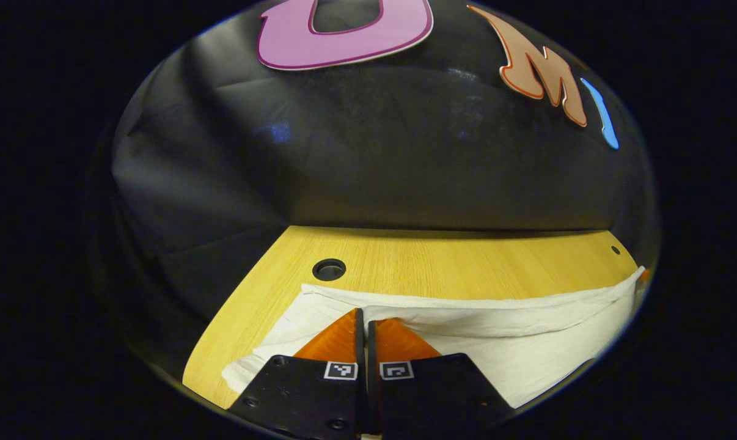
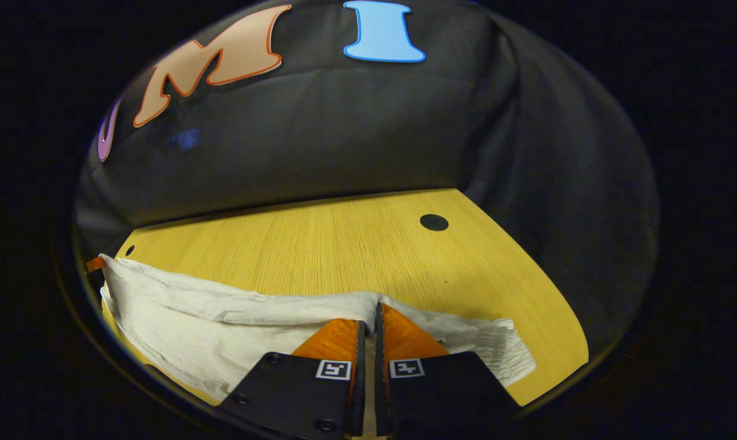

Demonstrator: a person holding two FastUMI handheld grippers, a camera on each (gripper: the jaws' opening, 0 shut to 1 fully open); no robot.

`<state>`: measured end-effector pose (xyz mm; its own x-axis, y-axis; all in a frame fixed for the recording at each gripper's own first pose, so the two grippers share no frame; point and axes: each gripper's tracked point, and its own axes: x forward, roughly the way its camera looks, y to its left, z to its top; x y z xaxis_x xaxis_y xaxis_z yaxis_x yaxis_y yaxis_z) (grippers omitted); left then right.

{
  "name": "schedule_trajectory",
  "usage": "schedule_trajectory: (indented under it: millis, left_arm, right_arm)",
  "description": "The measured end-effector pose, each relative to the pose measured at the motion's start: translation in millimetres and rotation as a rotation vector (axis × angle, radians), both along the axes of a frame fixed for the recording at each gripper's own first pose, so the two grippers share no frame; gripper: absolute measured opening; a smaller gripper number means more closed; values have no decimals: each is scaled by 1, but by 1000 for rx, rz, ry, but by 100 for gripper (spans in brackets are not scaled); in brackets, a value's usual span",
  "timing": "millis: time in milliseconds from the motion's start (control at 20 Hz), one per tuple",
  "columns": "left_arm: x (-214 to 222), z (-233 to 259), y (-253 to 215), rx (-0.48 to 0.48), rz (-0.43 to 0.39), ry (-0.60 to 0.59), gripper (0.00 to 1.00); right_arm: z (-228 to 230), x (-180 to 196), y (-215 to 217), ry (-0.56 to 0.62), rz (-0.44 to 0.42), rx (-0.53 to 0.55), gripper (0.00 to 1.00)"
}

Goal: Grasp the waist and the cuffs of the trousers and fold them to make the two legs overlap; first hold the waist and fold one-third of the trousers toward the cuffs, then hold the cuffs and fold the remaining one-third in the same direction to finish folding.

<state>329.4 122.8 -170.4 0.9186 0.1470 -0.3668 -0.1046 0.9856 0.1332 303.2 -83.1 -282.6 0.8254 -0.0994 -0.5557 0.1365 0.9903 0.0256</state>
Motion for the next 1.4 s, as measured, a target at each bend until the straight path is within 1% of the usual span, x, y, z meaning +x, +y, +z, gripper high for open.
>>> schedule_trajectory:
  millis: [100, 150, 200, 250, 350, 400, 450, 500, 700, 750, 950, 1000, 1050, 1100, 1200, 1250, 1400]
  left_arm:
    - [6, -8, 5, -8, 27, -5, 0]
    - [9, -9, 5, -19, 34, -15, 0]
    - [8, -9, 2, -34, 42, -26, 4]
    - [9, -8, 2, -48, 46, -33, 26]
    - [3, -4, 2, -55, 66, -46, 70]
    - [3, -1, 2, -55, 70, -48, 92]
    - [-1, 2, 2, -55, 75, -48, 94]
    - [-4, 6, 0, -60, 78, -51, 95]
    - [-26, 28, -3, -89, 78, -64, 96]
    - [-30, 36, -4, -89, 75, -81, 96]
    - [-58, 58, -7, -45, 58, -103, 96]
    - [-66, 61, -10, -41, 50, -108, 96]
    - [-70, 65, -15, -47, 43, -112, 96]
    - [-76, 68, -19, -53, 32, -119, 96]
    - [-96, 73, -28, -55, 20, -130, 96]
    - [-103, 74, -31, -51, 17, -132, 96]
    - [-117, 77, -42, -35, 26, -139, 96]
  right_arm:
    - [-12, 8, 1, 5, 3, 15, 12]
    - [-13, 11, 4, 3, 9, 30, 18]
    - [-12, 13, 6, -2, 12, 44, 24]
    - [-11, 15, 9, -10, 21, 62, 49]
    - [-2, 14, 6, -27, 21, 54, 99]
    - [2, 10, 4, -31, 18, 45, 96]
    - [5, 9, 3, -35, 17, 37, 96]
    - [10, 6, -1, -41, 16, 24, 93]
    - [37, -17, -17, -72, -4, -3, 94]
    - [43, -25, -25, -79, -19, -4, 95]
    - [54, -66, -60, -93, -108, 24, 94]
    - [53, -78, -69, -90, -133, 35, 93]
    - [51, -89, -78, -85, -163, 47, 96]
    - [47, -99, -87, -79, -190, 69, 93]
    - [38, -117, -100, -73, -249, 129, 93]
    - [32, -123, -108, -66, -278, 159, 97]
    - [13, -135, -125, -63, -356, 212, 97]
